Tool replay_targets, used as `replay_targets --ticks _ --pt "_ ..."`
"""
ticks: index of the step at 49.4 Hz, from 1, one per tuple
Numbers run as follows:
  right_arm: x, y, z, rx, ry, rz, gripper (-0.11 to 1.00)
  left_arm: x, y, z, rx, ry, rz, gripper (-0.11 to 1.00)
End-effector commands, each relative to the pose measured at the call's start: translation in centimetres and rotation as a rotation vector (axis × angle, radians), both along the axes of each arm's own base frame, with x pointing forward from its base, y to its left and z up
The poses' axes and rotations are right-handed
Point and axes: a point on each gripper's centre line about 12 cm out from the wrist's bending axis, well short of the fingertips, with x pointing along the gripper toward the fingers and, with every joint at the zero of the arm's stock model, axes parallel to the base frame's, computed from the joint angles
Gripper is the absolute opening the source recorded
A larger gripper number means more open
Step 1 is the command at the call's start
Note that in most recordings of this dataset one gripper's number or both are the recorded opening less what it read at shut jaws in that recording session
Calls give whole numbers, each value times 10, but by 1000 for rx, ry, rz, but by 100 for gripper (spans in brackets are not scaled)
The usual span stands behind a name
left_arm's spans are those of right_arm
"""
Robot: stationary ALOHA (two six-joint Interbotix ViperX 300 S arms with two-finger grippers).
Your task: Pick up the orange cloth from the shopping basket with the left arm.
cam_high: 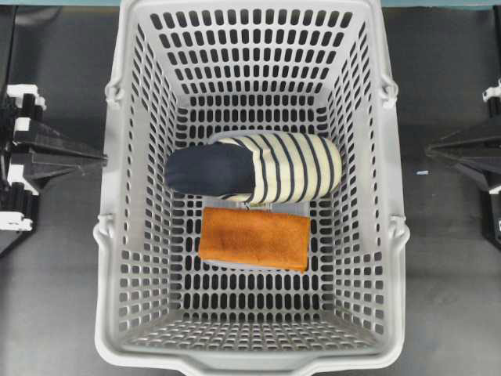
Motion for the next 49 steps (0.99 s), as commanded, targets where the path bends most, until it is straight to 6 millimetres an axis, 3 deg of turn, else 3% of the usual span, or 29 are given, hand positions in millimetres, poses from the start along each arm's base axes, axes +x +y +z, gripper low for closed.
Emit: replay_targets --ticks 1,5,12,21,30,37,49 --pt "3 1 4 12 -9 3 0 5 0 25 7 -4 -3 6" --pt "2 1 4 27 -12 6 0 9 1 42 -14 52 2 0" --pt "2 3 4 43 -13 15 0 17 1 71 -35 175 7 0" --pt "2 3 4 46 -15 15 0 50 -4 96 -35 350 -2 0" --pt "2 3 4 46 -13 15 0 110 -16 97 -22 546 -26 0" --pt "2 3 5 47 -21 15 0 157 -28 85 -5 719 -42 0" --pt "1 3 6 49 -30 17 0 207 -40 63 23 950 -46 0"
